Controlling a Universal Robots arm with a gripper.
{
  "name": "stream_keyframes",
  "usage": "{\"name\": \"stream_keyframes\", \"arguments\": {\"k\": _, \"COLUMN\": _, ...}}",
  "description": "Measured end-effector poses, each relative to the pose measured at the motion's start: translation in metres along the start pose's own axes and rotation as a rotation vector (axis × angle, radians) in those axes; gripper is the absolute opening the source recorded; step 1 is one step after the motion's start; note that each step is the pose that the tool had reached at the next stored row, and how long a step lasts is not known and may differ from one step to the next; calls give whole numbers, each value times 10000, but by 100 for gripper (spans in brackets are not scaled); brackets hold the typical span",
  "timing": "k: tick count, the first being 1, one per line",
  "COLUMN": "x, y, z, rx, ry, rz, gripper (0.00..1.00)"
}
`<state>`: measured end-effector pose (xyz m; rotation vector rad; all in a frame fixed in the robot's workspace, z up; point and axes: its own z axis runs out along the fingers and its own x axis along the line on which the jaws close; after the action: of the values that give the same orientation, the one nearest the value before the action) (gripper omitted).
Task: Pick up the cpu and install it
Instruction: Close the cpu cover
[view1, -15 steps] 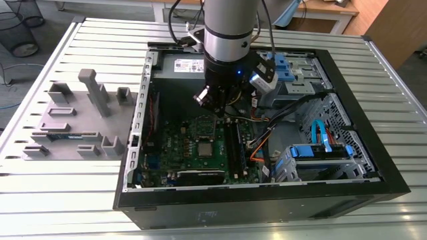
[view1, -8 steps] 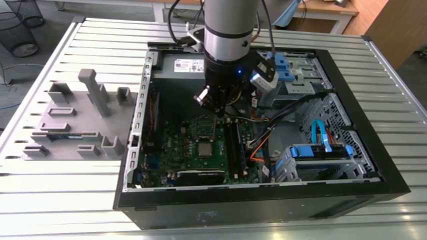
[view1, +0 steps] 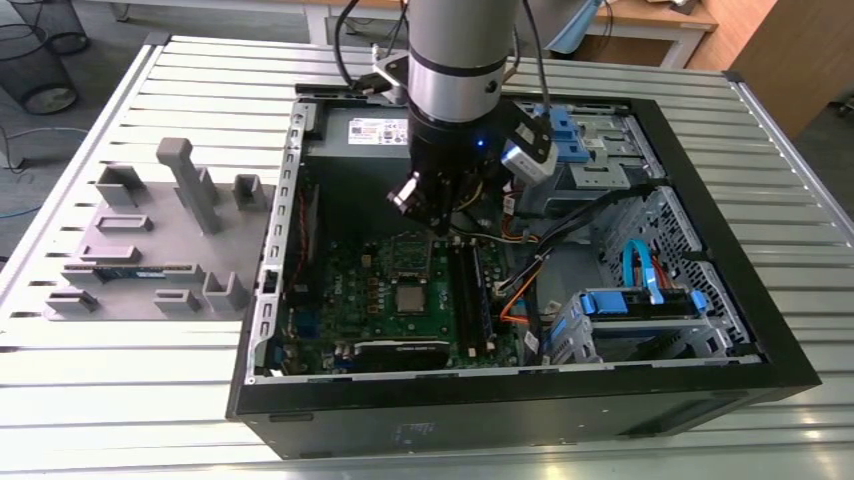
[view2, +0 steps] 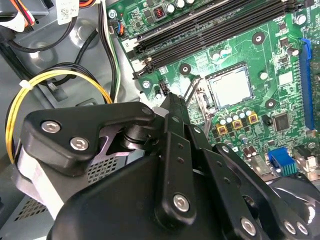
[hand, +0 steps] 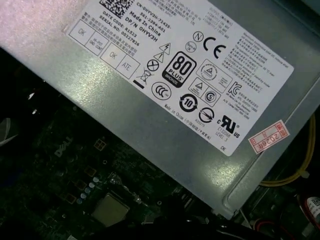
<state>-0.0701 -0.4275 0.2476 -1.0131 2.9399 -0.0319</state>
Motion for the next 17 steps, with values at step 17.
{"name": "stream_keyframes", "arguments": {"k": 17, "x": 14, "y": -15, "z": -28, "rx": -9, "ry": -11, "rz": -367, "gripper": 11}}
